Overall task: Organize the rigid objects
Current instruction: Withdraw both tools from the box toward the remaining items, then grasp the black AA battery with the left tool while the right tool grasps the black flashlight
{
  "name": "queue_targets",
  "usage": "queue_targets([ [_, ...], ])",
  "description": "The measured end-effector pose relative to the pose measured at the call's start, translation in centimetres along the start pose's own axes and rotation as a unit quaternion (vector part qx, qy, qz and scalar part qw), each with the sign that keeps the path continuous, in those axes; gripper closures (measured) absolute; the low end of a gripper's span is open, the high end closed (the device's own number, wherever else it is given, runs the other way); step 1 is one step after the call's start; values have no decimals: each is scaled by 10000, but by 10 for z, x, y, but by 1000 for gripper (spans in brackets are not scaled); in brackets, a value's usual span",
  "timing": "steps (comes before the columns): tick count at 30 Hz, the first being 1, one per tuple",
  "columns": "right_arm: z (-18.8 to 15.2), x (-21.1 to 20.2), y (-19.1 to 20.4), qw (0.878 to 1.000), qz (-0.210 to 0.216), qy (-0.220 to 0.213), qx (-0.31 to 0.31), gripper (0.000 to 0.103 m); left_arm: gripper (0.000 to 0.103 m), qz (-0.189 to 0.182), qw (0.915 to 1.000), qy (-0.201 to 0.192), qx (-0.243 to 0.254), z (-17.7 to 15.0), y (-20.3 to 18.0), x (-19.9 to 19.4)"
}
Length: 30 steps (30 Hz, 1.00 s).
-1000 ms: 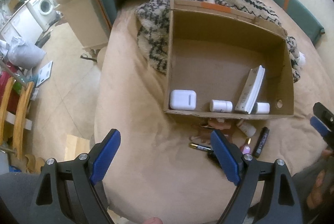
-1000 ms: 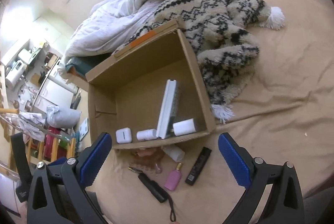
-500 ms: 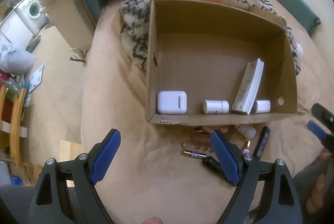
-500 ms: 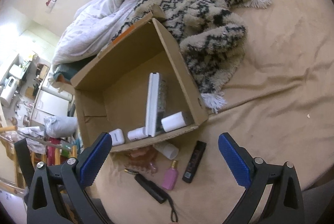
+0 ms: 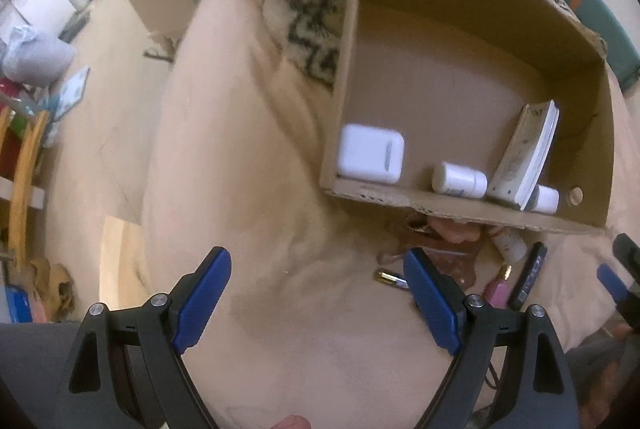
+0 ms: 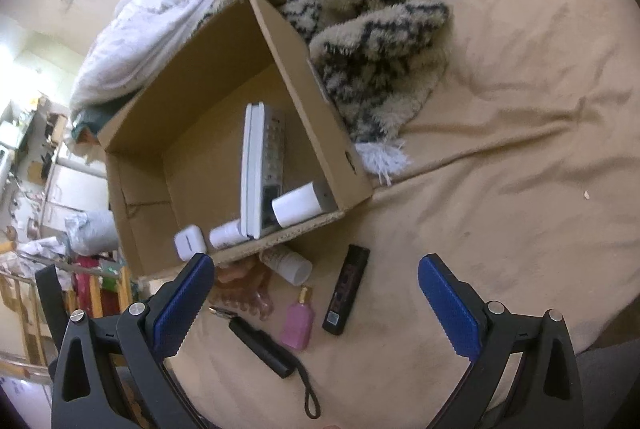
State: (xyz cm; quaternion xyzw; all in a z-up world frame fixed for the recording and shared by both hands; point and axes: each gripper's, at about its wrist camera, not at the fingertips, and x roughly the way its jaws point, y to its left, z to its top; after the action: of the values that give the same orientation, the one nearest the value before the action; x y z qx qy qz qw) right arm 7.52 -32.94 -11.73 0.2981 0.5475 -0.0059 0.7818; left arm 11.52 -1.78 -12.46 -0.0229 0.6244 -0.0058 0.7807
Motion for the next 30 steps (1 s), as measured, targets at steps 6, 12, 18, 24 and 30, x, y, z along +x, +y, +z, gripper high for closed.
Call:
queue_targets([
  [6,-3,9,5,9998,-25,179,-130,0,16,124,9970,496,581,-1,-36,41],
  [12,-2,10,4,9997,-18,203,-124,0,16,202,9933,805,806,-5,-53,67],
  [18,0,12,6,9996,41,236,-121,0,17,210,9907,930,968,-9,-57,72],
  [24,-1,17,13,9992,-70,280,-289,0,33,167,9889,1027,1057,-10,-60,82],
  [30,-5,22,13,9985,-26,435,-335,0,63,41,9910,896,989,0,-58,76],
])
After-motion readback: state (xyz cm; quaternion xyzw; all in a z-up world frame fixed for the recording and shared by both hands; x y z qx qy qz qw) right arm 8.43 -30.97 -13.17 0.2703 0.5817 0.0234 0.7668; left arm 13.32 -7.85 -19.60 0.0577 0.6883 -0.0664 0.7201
